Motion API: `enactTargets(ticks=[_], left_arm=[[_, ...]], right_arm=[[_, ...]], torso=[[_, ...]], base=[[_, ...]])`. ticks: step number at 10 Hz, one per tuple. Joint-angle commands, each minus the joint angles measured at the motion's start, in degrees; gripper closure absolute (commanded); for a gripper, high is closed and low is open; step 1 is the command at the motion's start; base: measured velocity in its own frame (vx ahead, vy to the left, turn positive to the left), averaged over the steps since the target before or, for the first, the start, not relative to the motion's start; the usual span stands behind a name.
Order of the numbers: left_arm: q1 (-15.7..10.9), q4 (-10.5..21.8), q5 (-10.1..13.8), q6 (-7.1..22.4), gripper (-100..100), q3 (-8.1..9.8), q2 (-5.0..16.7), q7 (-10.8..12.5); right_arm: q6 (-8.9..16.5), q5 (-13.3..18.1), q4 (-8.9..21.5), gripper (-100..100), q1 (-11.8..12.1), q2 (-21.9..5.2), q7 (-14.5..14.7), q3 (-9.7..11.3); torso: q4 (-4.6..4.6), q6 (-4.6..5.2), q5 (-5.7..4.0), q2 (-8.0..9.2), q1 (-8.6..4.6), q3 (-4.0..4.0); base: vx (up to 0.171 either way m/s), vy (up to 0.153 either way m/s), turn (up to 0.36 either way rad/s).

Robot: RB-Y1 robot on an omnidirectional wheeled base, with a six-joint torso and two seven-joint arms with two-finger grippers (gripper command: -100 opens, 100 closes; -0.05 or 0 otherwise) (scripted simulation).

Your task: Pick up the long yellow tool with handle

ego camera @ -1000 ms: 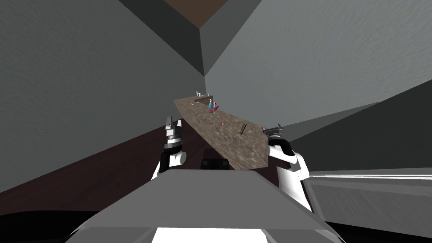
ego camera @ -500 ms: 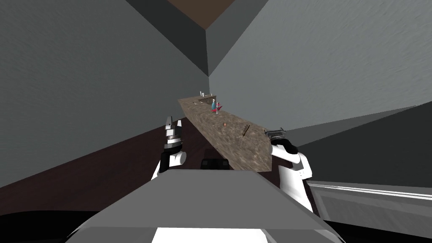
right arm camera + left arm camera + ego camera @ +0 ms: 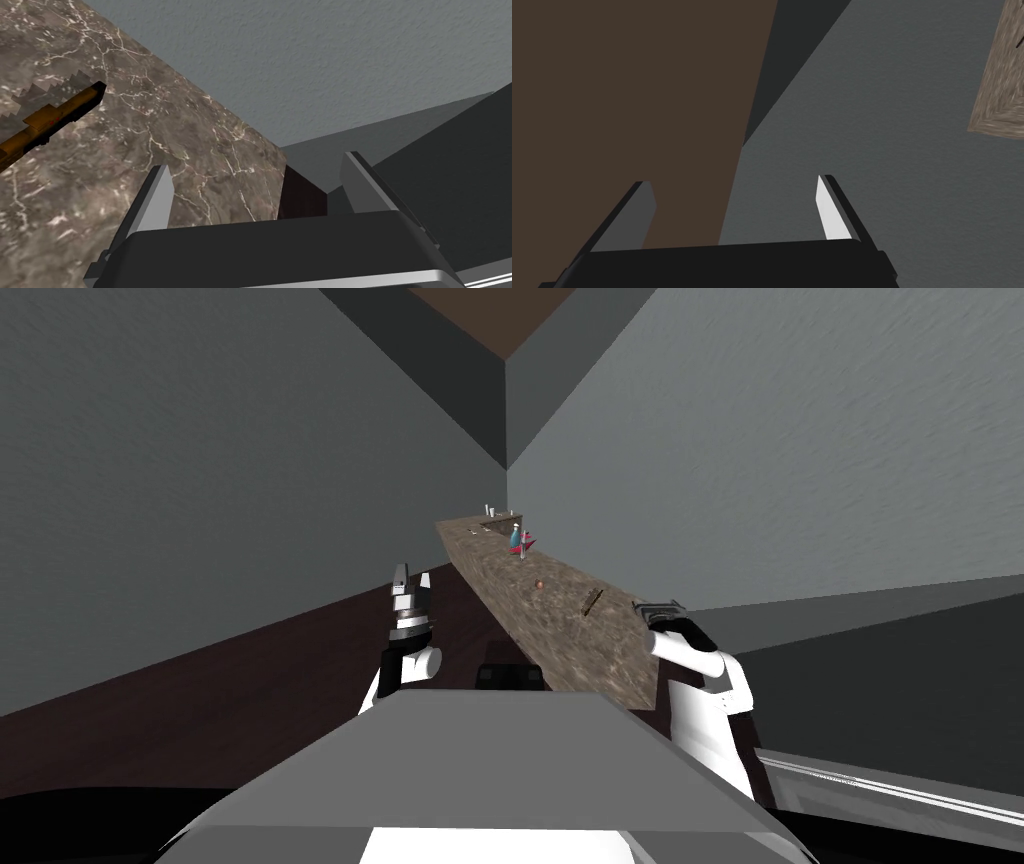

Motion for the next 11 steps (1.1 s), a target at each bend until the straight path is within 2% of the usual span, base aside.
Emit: enactTargets(ticks=[1,2,3,4,6,7,9,10,11], left_arm=[[0.0,0.0,0.0,0.0,0,0.00,0.0,0.0],[0.0,0.0,0.0,0.0,0,-0.01,0.0,0.0],[0.0,0.0,0.0,0.0,0,0.00,0.0,0.0],[0.0,0.0,0.0,0.0,0,0.00,0.0,0.0],[0.0,0.0,0.0,0.0,0,0.00,0.0,0.0],[0.0,0.0,0.0,0.0,0,0.00,0.0,0.0],[0.0,0.0,0.0,0.0,0,0.00,0.0,0.0],[0.0,0.0,0.0,0.0,0,0.00,0.0,0.0],[0.0,0.0,0.0,0.0,0,-0.01,0.0,0.0]], right_arm=[[2.9,-1.5,1.6,-100,-0.2,-0.9,-2.9,-2.0],[4.4,-1.5,1.6,-100,-0.2,-0.9,-4.4,-2.0],[4.6,-1.5,1.6,-100,-0.2,-0.9,-5.2,-2.0],[7.0,-2.8,3.2,-100,-0.8,-1.9,-7.3,-3.7],[9.1,-2.8,3.2,-100,-0.8,-1.9,-9.6,-3.7],[11.1,-4.1,4.7,-100,-1.3,-2.9,-11.7,-5.4],[13.6,-4.1,4.7,-100,-1.3,-2.9,-13.9,-5.4],[15.6,-5.4,6.3,-100,-1.8,-4.0,-16.1,-6.9],[17.6,-5.4,6.3,-100,-1.8,-4.0,-17.7,-6.9]], torso=[[0.00,0.00,0.00,0.00,0.00,0.00],[0.00,-0.06,0.00,-0.02,-0.05,-0.01],[0.00,-0.03,-0.02,0.01,-0.08,0.00],[0.01,0.00,-0.01,0.03,-0.04,0.02],[0.00,-0.01,-0.02,0.01,-0.08,0.00],[0.00,0.01,0.00,0.00,0.00,0.00],[-0.02,0.00,-0.01,-0.05,-0.06,-0.04],[-0.01,0.01,0.00,-0.02,0.02,-0.02],[-0.01,-0.09,0.00,-0.06,-0.04,-0.03]], base=[[0.009,-0.011,0.244],[-0.008,-0.027,0.227],[-0.011,-0.014,0.051],[0.026,-0.015,0.347],[-0.007,-0.014,0.073],[0.040,-0.009,0.367],[0.004,-0.014,0.091],[0.010,-0.019,0.361],[0.017,-0.045,0.168]])
